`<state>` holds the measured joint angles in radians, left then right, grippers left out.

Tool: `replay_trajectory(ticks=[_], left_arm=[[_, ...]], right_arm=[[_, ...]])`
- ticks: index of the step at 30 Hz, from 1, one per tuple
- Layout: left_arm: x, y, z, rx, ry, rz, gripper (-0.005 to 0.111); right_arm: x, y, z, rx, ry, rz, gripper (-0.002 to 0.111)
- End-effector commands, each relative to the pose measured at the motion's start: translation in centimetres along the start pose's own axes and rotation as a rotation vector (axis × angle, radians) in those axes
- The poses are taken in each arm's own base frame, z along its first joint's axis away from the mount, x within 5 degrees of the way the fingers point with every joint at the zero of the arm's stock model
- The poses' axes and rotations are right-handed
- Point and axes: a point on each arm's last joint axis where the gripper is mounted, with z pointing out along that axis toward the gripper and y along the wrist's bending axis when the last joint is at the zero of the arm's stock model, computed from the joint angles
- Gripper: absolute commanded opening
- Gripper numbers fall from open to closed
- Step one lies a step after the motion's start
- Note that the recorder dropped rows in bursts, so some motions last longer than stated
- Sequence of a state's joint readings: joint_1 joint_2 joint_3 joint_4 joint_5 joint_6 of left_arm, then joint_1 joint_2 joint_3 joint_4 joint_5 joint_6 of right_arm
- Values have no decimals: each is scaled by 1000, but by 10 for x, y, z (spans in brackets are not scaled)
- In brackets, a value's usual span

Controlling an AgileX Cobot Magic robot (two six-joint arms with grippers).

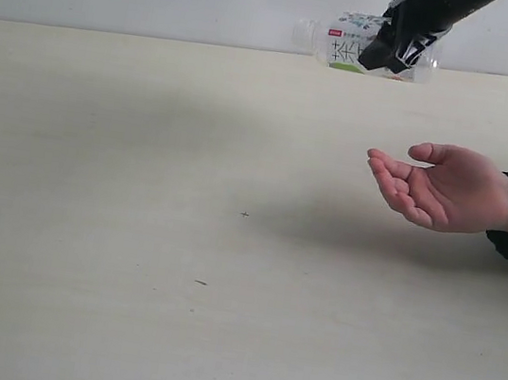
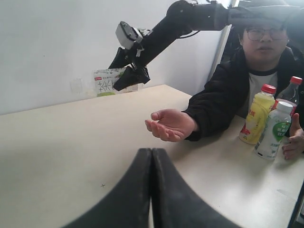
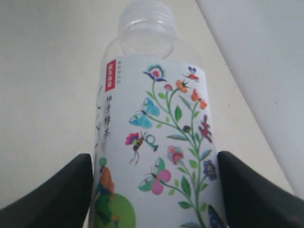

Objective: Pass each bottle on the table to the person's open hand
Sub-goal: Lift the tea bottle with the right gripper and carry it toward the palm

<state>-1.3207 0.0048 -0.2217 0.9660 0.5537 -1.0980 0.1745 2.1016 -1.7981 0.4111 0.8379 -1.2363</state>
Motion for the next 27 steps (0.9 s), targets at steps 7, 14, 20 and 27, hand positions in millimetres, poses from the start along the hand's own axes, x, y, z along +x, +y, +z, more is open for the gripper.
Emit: replay_trajectory(ticks=[7, 14, 20, 27], left_arm=[[0, -1, 0, 13, -8, 4, 0], [0, -1, 0, 13, -8, 4, 0], [0, -1, 0, 13, -8, 4, 0], [0, -1, 0, 13, -8, 4, 0]], right_arm=[[-25, 7, -77, 28, -33, 342, 0], [-24, 16, -125, 87, 62, 567, 0], [-21, 29, -144, 40, 152, 592, 0], [-11, 43, -149, 33, 189, 670, 0]])
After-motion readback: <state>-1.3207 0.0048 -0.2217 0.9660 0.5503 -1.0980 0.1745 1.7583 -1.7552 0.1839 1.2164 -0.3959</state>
